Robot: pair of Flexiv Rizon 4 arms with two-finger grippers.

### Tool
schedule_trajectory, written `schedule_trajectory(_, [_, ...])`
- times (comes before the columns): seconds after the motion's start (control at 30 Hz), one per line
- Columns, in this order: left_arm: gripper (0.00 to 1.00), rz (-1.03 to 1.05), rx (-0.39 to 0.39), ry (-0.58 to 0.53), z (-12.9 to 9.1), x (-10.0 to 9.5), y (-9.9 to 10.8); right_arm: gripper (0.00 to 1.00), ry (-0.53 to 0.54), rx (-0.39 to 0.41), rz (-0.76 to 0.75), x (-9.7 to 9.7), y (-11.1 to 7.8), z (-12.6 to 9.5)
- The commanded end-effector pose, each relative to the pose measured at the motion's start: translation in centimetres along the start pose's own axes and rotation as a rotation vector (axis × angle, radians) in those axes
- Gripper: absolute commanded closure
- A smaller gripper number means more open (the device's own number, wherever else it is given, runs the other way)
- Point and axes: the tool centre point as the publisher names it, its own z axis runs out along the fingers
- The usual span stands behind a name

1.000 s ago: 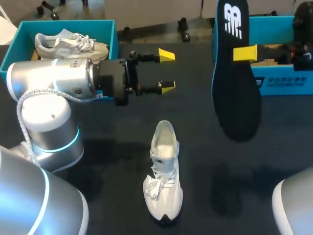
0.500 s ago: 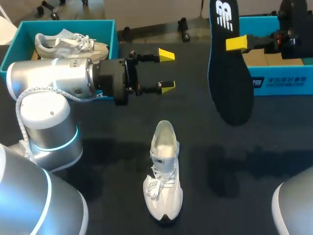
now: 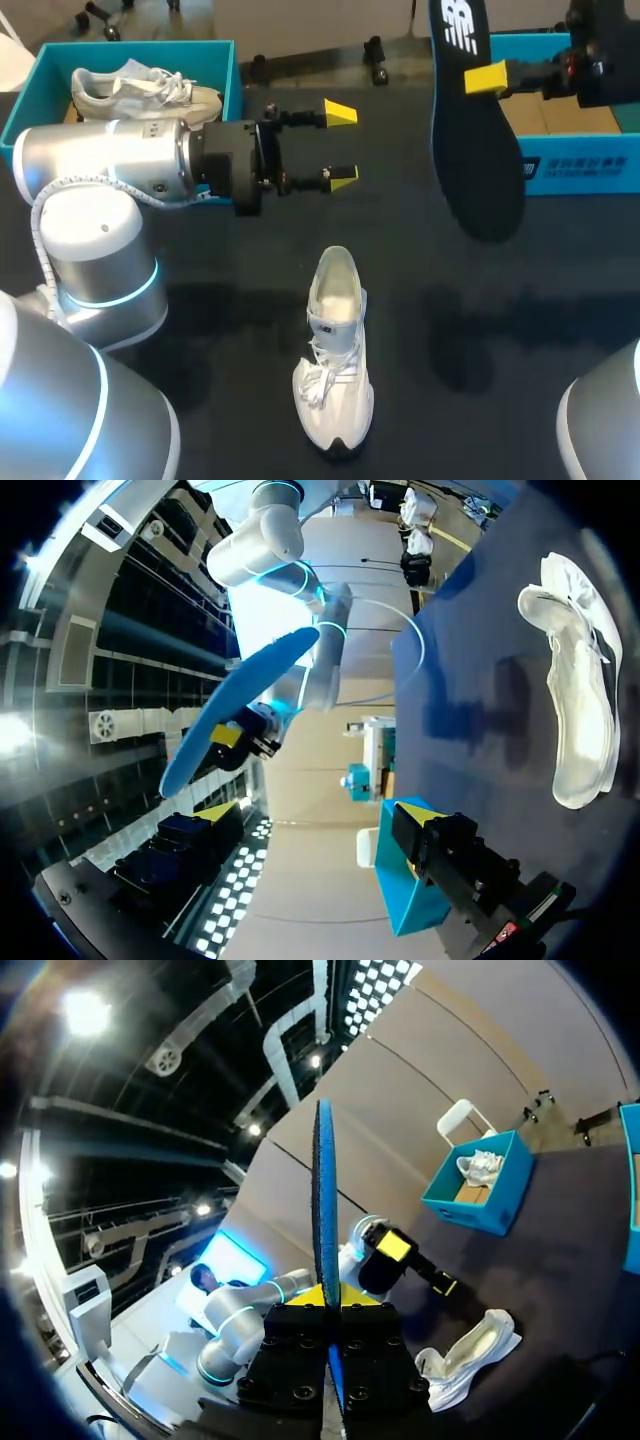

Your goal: Take the shoe out of the shoebox, open the shoe tongue, remove and reinsert the insole, then place the shoe into the shoebox

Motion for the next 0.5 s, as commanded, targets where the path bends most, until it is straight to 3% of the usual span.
schedule_trajectory(0.03, [0.00,0.001,-0.001,0.000,0.1,0.0,0.1,1.00,0.026,0.025,0.011,-2.0,1.3,-0.4])
schedule_trajectory(0.27, [0.00,0.001,-0.001,0.000,0.1,0.0,0.1,1.00,0.037,0.009,0.077,-4.8,1.7,-1.8])
schedule_trajectory(0.5, [0.00,0.001,-0.001,0.000,0.1,0.0,0.1,1.00,0.036,0.026,0.267,-8.6,2.2,-1.9])
